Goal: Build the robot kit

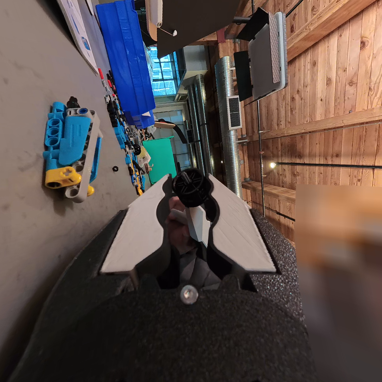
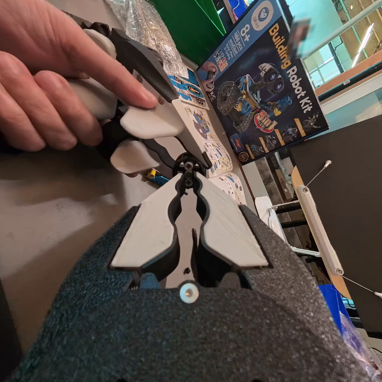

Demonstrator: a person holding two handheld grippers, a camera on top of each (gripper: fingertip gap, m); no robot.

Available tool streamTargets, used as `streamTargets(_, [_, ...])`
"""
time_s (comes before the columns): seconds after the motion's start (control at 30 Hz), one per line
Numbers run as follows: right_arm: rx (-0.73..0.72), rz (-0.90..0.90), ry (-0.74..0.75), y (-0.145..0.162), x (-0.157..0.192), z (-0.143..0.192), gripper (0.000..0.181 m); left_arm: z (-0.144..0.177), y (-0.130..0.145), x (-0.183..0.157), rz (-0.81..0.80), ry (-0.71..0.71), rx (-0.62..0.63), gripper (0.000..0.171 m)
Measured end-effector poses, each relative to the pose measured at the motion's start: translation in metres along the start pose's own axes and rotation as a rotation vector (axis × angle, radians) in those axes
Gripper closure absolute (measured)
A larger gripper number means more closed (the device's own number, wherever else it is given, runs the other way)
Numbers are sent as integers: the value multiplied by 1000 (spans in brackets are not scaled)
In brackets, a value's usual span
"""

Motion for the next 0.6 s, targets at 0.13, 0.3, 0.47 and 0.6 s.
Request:
streamTargets(0.13, [-10, 66, 26, 1, 1, 1, 175, -1, 0, 0, 0, 3, 5, 141])
streamTargets(0.3, [-29, -3, -11, 0, -1, 2, 174, -1, 0, -1, 0, 11, 7, 141])
streamTargets(0.47, [-103, -34, -44, -2, 0, 6, 172, -1, 0, -5, 2, 54, 0, 141])
streamTargets(0.6, [-256, -110, -148, -16, 1, 26, 153, 6, -14, -21, 84, 251, -131, 141])
Point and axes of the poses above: each gripper's, where its closed fingertips meet, z back along the fingers, y out of its underside, x = y × z across the jaws, the point moved 5 cm from there along z, back along the fingers, and after that the axes turned 15 degrees about -z, right-handed, at the moved point
